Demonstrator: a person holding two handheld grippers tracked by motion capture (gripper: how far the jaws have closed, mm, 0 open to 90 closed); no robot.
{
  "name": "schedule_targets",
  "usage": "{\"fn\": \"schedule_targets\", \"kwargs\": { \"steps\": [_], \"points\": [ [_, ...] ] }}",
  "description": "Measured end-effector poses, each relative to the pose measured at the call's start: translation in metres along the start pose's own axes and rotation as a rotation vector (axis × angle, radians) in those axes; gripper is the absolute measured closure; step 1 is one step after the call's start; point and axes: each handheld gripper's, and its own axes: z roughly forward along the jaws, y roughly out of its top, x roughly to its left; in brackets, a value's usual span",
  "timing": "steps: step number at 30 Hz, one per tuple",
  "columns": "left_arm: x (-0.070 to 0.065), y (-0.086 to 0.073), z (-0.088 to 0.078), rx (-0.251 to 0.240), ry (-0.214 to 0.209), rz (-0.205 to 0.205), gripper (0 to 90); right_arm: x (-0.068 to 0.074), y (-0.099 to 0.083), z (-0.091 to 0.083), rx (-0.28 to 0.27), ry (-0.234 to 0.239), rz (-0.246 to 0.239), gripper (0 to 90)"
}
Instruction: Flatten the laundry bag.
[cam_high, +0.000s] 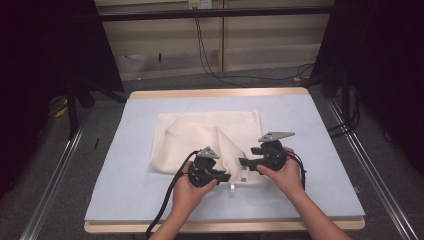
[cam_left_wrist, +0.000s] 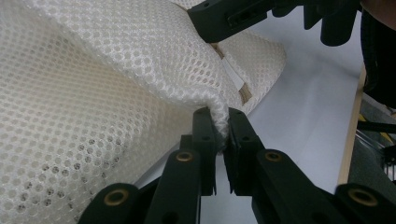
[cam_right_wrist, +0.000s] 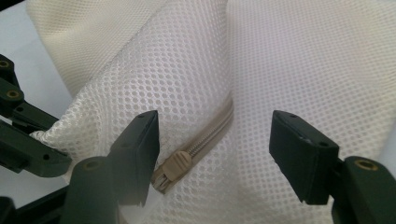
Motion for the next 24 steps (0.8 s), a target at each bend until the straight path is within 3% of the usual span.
{"fn": "schedule_targets", "kwargs": {
  "steps": [5, 6, 8, 9, 10, 11, 14, 15, 16, 24],
  "points": [
    [0.0, 0.0, 0.0, -0.001, -0.009, -0.007, 83.3, 0.002, -0.002, 0.005, 0.018, 0.061, 0.009, 39.5],
    [0.0, 0.0, 0.0, 0.0, -0.019, -0.008, 81.4, 0.005, -0.003, 0.007, 0.029, 0.065, 0.005, 46.9],
    [0.0, 0.0, -0.001, 0.006, -0.017, -0.005, 73.8, 0.007, -0.006, 0.009, 0.021, 0.07, 0.019, 56.5],
    [0.0, 0.0, -0.001, 0.006, -0.017, -0.005, 69.3, 0.007, -0.006, 0.009, 0.021, 0.07, 0.019, 56.5],
    [0.003, 0.0, -0.001, -0.003, -0.025, -0.025, 63.3, 0.008, -0.009, 0.009, 0.02, 0.072, 0.01, 67.2],
    [0.004, 0.0, -0.002, -0.01, -0.016, -0.033, 59.1, 0.008, -0.009, 0.01, 0.021, 0.075, 0.004, 71.7],
    [0.009, 0.002, -0.006, -0.04, -0.015, -0.053, 47.3, 0.009, -0.011, 0.008, 0.024, 0.061, -0.026, 78.1],
    [0.013, 0.003, -0.01, -0.051, 0.008, -0.058, 41.2, 0.01, -0.012, 0.006, 0.009, 0.067, -0.054, 79.0],
    [0.016, 0.004, -0.012, -0.07, 0.003, -0.081, 39.5, 0.011, -0.012, 0.005, 0.008, 0.071, -0.074, 79.2],
    [0.03, 0.007, -0.019, -0.113, 0.047, -0.149, 35.7, 0.025, -0.018, -0.007, -0.006, 0.1, -0.164, 79.0]
  ]
}}
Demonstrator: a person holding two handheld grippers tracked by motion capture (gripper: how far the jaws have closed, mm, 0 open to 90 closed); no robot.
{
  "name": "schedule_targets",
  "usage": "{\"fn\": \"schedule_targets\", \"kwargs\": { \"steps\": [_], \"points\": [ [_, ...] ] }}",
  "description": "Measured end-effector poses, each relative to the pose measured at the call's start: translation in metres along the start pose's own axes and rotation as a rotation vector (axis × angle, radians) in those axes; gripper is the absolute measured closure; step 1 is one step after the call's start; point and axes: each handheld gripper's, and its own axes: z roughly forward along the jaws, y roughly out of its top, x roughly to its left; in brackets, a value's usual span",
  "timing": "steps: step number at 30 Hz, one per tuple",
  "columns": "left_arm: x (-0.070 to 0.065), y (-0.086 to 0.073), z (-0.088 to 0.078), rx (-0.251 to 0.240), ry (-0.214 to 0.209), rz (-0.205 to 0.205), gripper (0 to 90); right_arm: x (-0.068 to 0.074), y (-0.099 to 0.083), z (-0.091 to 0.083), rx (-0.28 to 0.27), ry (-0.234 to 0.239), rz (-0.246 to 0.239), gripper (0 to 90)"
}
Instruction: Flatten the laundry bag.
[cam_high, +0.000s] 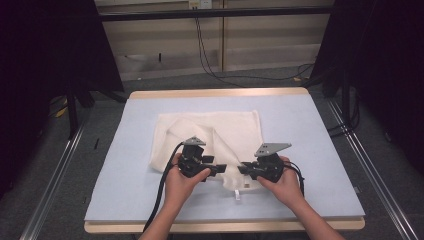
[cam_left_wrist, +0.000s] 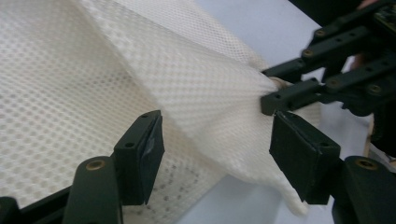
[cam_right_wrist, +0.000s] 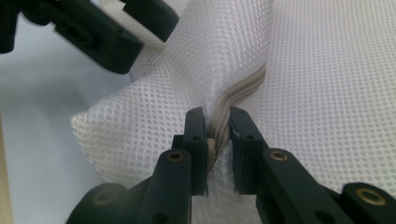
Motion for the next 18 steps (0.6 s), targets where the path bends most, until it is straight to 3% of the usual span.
{"fn": "schedule_targets", "kwargs": {
  "steps": [8, 13, 16, 18],
  "points": [
    [0.005, 0.007, 0.001, -0.05, 0.031, -0.027, 38.1, 0.009, -0.006, -0.005, -0.004, 0.026, -0.04, 78.8],
    [0.007, 0.008, 0.008, -0.063, 0.014, -0.046, 42.7, 0.013, -0.008, -0.006, -0.003, 0.041, -0.058, 78.7],
    [0.009, 0.008, 0.012, -0.046, -0.018, -0.048, 56.0, 0.014, -0.009, -0.007, 0.0, 0.047, -0.061, 78.0],
    [0.009, 0.009, 0.012, -0.022, -0.044, -0.031, 73.1, 0.015, -0.009, -0.007, 0.005, 0.044, -0.06, 77.2]
  ]
}}
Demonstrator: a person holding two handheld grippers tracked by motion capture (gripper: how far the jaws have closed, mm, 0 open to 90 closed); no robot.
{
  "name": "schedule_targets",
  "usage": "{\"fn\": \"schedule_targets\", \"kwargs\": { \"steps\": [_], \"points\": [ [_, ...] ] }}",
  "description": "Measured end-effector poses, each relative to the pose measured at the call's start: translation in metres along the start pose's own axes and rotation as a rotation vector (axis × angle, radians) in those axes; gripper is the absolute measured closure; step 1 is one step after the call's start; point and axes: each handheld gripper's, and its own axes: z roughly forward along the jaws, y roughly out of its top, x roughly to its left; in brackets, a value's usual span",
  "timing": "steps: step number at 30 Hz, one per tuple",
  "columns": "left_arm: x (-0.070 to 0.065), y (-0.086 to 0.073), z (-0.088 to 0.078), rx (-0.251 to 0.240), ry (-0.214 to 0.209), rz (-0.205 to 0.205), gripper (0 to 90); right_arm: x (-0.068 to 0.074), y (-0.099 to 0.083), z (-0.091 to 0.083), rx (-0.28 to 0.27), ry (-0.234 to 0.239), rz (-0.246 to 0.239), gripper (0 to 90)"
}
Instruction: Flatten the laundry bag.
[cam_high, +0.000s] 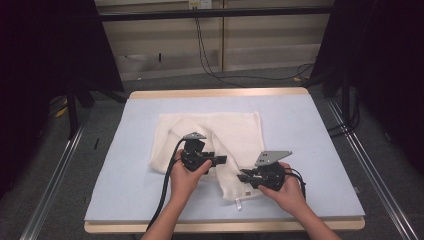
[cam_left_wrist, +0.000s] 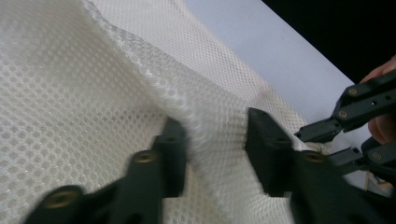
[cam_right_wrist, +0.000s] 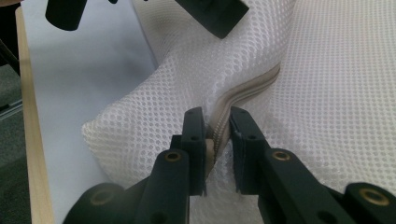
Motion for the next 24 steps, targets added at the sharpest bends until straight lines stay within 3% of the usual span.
{"fn": "schedule_targets", "kwargs": {
  "steps": [2, 3, 9, 12, 17, 18, 21, 22, 24],
  "points": [
    [-0.002, 0.0, -0.001, 0.015, -0.01, 0.0, 84.6, 0.0, 0.0, 0.0, 0.007, -0.003, 0.0, 76.2],
    [-0.003, 0.0, -0.002, 0.023, -0.007, 0.001, 86.0, 0.0, 0.001, 0.001, 0.009, -0.001, 0.0, 74.6],
    [-0.004, -0.006, -0.013, 0.044, 0.002, 0.004, 86.5, -0.006, 0.004, -0.004, -0.018, -0.004, 0.048, 49.3],
    [-0.005, -0.01, -0.016, 0.047, 0.012, 0.016, 86.5, -0.013, 0.006, -0.011, -0.036, -0.007, 0.073, 47.7],
    [-0.008, -0.018, -0.019, 0.058, 0.027, 0.036, 86.4, -0.03, 0.009, -0.026, -0.056, -0.071, 0.089, 43.2],
    [-0.009, -0.019, -0.018, 0.055, 0.028, 0.033, 86.4, -0.04, 0.008, -0.028, -0.044, -0.124, 0.094, 42.2],
    [-0.011, -0.021, -0.017, 0.068, 0.026, 0.039, 86.4, -0.048, 0.005, -0.027, -0.038, -0.174, 0.12, 41.8],
    [-0.011, -0.022, -0.017, 0.072, 0.031, 0.04, 86.4, -0.059, 0.0, -0.025, -0.011, -0.241, 0.136, 42.1],
    [-0.011, -0.024, -0.017, 0.067, 0.023, 0.036, 86.3, -0.068, -0.004, -0.022, 0.003, -0.282, 0.151, 43.3]
  ]
}}
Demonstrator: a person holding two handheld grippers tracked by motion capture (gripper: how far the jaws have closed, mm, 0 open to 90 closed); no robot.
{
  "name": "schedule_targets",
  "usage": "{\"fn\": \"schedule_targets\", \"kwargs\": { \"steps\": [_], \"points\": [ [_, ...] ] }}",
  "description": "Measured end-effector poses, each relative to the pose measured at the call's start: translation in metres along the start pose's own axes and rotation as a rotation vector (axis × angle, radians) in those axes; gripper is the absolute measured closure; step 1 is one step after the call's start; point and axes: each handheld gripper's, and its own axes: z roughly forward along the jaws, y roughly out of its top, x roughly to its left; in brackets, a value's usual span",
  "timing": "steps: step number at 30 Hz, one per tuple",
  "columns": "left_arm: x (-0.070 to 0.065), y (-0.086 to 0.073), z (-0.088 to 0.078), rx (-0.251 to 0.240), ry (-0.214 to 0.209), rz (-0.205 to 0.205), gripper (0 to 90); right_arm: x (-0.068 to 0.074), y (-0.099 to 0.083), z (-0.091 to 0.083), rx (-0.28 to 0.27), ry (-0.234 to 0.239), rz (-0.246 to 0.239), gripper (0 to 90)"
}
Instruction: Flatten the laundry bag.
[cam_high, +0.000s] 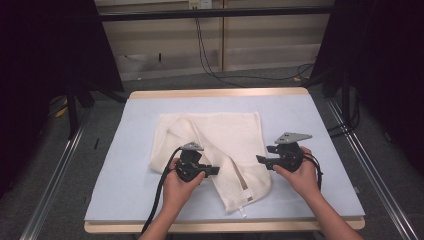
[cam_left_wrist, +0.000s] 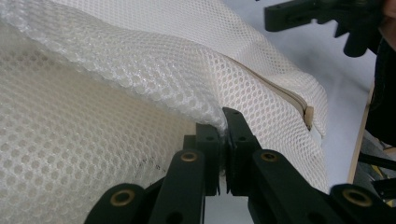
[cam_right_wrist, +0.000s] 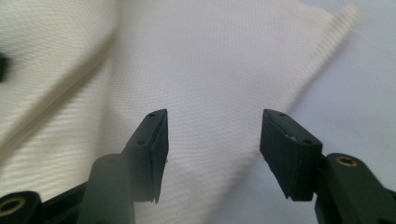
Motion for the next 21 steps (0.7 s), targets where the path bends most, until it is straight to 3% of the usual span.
{"fn": "schedule_targets", "kwargs": {
  "steps": [2, 3, 8, 11, 12, 13, 14, 16, 21],
  "points": [
    [0.0, -0.001, 0.0, -0.001, 0.002, -0.004, 86.3, -0.003, -0.002, 0.003, 0.011, -0.02, 0.007, 43.8],
    [0.001, -0.001, 0.0, -0.001, 0.002, -0.005, 86.3, -0.009, -0.005, 0.009, 0.023, -0.027, 0.048, 45.0],
    [0.002, 0.0, 0.001, 0.005, 0.002, 0.005, 86.3, -0.011, -0.007, 0.024, 0.055, -0.023, 0.1, 53.6],
    [0.002, 0.001, 0.0, -0.003, 0.004, 0.003, 86.3, -0.01, -0.006, 0.032, 0.075, -0.053, 0.088, 68.7],
    [0.002, 0.001, 0.0, -0.003, 0.004, 0.003, 86.3, -0.01, -0.006, 0.032, 0.075, -0.053, 0.088, 68.7],
    [0.002, 0.001, 0.0, -0.007, 0.002, 0.006, 86.3, -0.011, -0.005, 0.031, 0.068, -0.073, 0.084, 84.8],
    [0.002, 0.001, 0.0, -0.008, 0.001, 0.007, 86.3, -0.012, -0.005, 0.03, 0.068, -0.072, 0.089, 88.6],
    [0.001, 0.001, 0.0, -0.004, 0.003, 0.007, 86.3, -0.013, -0.004, 0.029, 0.064, -0.073, 0.082, 90.0],
    [-0.004, 0.003, 0.002, -0.011, -0.015, 0.018, 86.4, -0.021, -0.007, 0.019, 0.047, -0.16, 0.087, 90.0]
  ]
}}
